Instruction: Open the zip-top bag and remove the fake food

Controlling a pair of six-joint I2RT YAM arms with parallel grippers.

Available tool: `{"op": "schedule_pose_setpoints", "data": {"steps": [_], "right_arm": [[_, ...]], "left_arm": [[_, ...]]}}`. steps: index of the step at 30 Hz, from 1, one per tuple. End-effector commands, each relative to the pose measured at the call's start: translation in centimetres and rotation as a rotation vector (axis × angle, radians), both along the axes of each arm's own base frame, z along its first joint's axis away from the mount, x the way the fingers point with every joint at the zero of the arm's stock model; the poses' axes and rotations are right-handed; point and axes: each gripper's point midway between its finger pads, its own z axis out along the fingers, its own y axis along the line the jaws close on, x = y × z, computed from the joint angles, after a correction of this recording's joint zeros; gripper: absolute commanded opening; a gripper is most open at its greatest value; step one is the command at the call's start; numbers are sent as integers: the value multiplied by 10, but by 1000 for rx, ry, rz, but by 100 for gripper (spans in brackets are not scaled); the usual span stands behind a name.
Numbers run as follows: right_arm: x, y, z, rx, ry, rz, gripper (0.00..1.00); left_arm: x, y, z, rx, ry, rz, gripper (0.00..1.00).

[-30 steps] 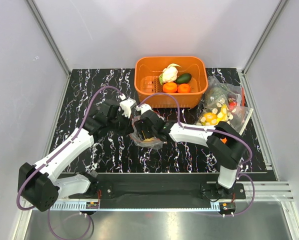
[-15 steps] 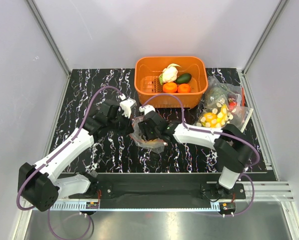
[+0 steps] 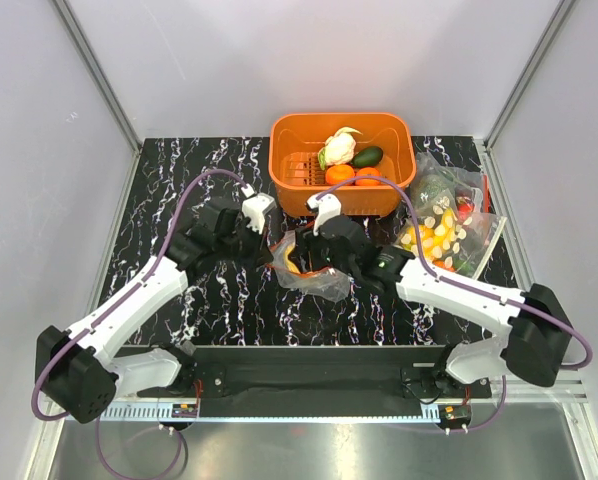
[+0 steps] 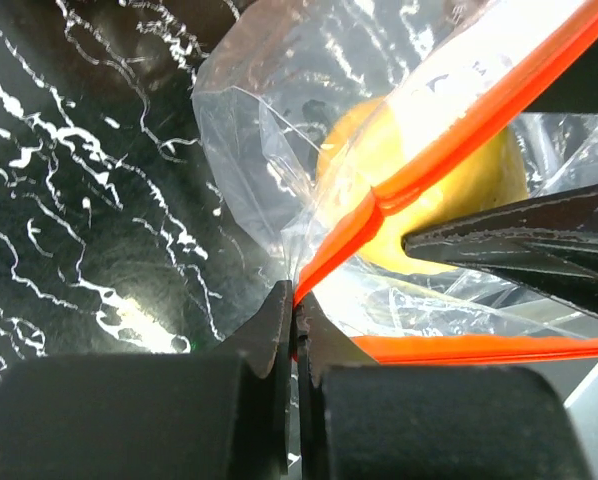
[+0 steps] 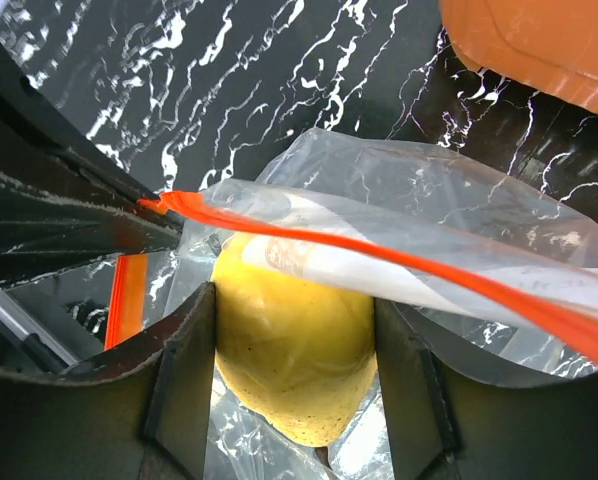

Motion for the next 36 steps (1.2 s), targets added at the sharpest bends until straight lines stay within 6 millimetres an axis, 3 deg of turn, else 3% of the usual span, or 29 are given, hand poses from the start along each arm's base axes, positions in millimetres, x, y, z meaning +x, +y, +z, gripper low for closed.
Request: {"op": "schedule_pose_setpoints", "data": {"steps": [1, 6, 11, 13, 14, 16, 18, 19, 21, 24, 28, 31, 36], "right_arm": [[4, 3, 46, 180, -70, -44, 0], [-4, 15, 68, 311, -91, 8, 0], [6, 32, 58, 278, -92, 16, 0], [9, 41, 67, 276, -113, 24, 0], [11, 45, 58, 245, -101, 23, 0], [17, 51, 63, 224, -120, 24, 0], [21, 55, 50, 171, -106, 17, 0], [22, 59, 55, 166, -117, 21, 0], [27, 61, 46, 137, -114, 10, 0], [29, 60, 29, 53, -96, -12, 0], [26, 64, 25, 28, -92, -1, 0], [22, 67, 36, 64, -91, 10, 0], [9, 63, 77, 163, -106, 25, 0]], "left_arm": [[4, 6, 7, 13, -20, 21, 0], [4, 4, 8, 5, -22, 17, 0], [3, 3, 10, -6, -26, 10, 0], [3, 2, 10, -6, -24, 7, 0], [2, 2, 10, -5, -25, 7, 0], [2, 1, 10, -5, -27, 5, 0], [1, 1, 11, -7, -31, 3, 0], [2, 1, 13, -10, -36, 4, 0], [2, 2, 16, -13, -47, 6, 0], [2, 2, 17, -13, -52, 8, 0], [2, 2, 17, -13, -53, 8, 0], [3, 4, 17, -10, -55, 15, 0], [4, 7, 12, 15, -46, 31, 0]]}}
